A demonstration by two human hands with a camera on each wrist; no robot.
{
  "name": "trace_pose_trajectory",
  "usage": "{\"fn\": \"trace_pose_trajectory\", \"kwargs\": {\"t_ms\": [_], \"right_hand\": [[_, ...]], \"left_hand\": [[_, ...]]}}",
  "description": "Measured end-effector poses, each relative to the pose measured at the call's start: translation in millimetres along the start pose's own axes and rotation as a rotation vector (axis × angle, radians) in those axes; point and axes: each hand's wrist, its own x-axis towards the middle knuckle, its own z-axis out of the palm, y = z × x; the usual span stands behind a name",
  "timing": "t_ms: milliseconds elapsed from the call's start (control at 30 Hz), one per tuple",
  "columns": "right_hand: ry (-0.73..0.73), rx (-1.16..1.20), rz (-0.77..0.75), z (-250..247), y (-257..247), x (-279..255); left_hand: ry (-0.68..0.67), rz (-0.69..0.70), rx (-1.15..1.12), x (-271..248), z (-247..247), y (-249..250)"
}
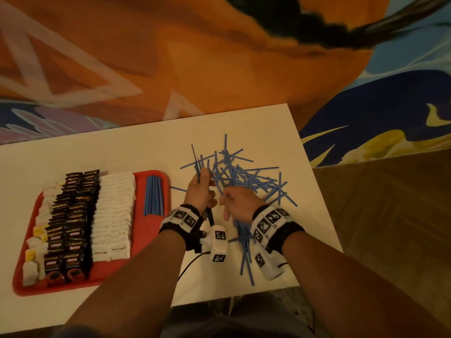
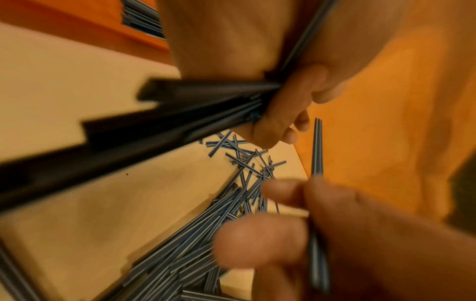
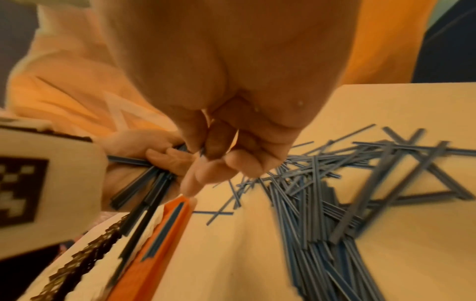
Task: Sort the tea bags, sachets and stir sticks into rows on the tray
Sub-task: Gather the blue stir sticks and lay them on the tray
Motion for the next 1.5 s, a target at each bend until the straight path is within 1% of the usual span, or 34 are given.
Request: {"fn": "trace_pose_trajectory", "kwargs": {"t_ms": [133,200,333,400,567,633,700,767,800,867,933,967,1100,1167,1233,1367,1500], "right_hand": [[-0.014,-0.228,-0.122,2.7,-28.2,-5.1],[-0.025,-0.287,-0.159,4.2,-38.6,-6.7],[-0.033,-0.309,-0.193,7.8,-59.5,-11.4],[-0.036,-0.306,-0.208,9.3,-69.3,-13.9],[-0.072,-0.338,-0.194,14.2,-91.1,-19.9],[-0.046,-0.277,-0.166,17.7,-96.2,-22.1],[0.024,-0.196,-0.139,23.2,-96.1,-22.0],[0.06,-0.065,-0.069,31.8,-94.4,-22.0],[0.035,0.045,-0.02,36.9,-95.1,-23.1],[-0.094,0.292,0.077,46.0,-100.0,-25.1],[-0.209,0.46,0.123,52.8,-107.7,-27.8],[-0.234,0.5,0.125,55.5,-110.5,-27.6],[-0.242,0.551,0.093,63.1,-118.5,-25.3],[-0.221,0.601,0.093,64.2,-120.4,-26.8],[-0.16,0.591,0.105,65.0,-121.7,-27.3],[-0.12,0.635,0.165,68.7,-125.7,-28.0],[-0.196,0.856,0.298,67.7,-123.8,-33.6]], "left_hand": [[-0.008,0.046,0.11,-10.3,-6.0,9.6],[0.002,0.082,0.081,-10.9,-12.3,12.7],[0.058,0.072,-0.023,-14.1,-27.7,25.8],[0.043,0.075,-0.065,-17.4,-37.2,32.2],[-0.002,0.085,-0.083,-26.8,-62.0,43.9],[0.012,0.095,-0.098,-29.2,-70.3,48.5],[0.019,0.103,-0.148,-31.6,-77.6,54.1],[0.025,0.124,-0.224,-32.9,-83.0,59.2],[0.027,0.135,-0.262,-34.3,-84.6,62.2],[0.031,0.155,-0.309,-36.6,-87.1,67.5],[0.017,0.169,-0.345,-39.8,-87.9,73.2],[0.004,0.169,-0.361,-41.8,-88.2,75.8],[-0.056,0.163,-0.352,-49.0,-90.7,84.5],[-0.091,0.167,-0.355,-51.9,-94.3,87.8],[-0.116,0.18,-0.373,-54.6,-97.2,91.1],[-0.084,0.224,-0.362,-58.7,-95.9,98.5],[-0.043,0.333,-0.241,-64.7,-94.0,108.3]]}}
